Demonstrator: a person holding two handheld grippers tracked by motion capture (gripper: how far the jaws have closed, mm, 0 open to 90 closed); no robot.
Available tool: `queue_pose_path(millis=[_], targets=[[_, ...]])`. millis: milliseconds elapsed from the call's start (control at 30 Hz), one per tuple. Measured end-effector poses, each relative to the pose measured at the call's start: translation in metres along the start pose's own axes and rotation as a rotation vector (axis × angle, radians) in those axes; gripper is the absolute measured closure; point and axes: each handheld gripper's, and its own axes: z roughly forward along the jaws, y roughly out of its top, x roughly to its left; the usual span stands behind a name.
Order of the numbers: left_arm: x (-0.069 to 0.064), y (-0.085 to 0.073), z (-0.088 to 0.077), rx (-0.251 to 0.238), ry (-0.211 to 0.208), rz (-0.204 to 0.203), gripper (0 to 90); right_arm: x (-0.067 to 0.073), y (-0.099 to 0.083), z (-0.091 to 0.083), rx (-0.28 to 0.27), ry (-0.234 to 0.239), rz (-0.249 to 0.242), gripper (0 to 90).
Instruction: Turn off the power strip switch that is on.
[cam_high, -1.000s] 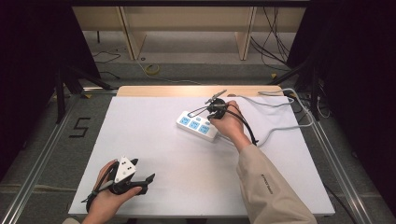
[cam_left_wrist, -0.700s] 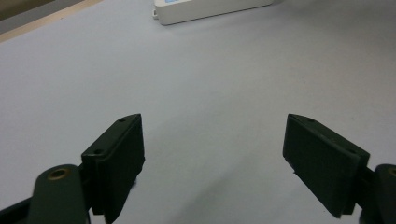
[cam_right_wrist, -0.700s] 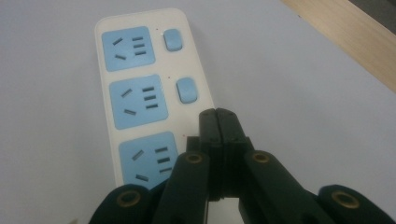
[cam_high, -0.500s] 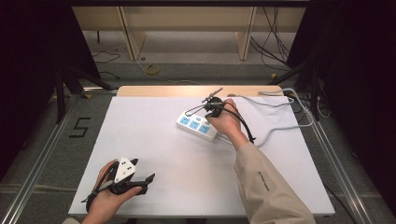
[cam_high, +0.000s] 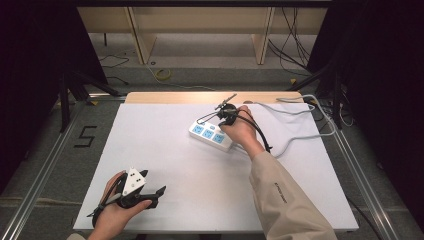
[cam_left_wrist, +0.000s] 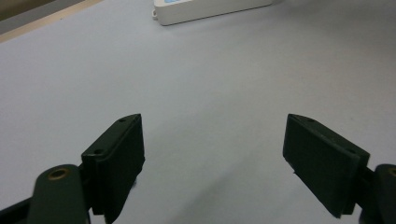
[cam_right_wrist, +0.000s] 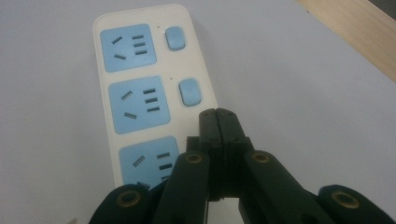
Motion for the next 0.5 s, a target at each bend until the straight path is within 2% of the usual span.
queue_pose_path(millis=[500], targets=[[-0.0002,0.0001,0.0001,-0.001,-0.003,0.0,20.6,0.0002,0.0035,0.0044,0.037,0.01,-0.006,90.0]])
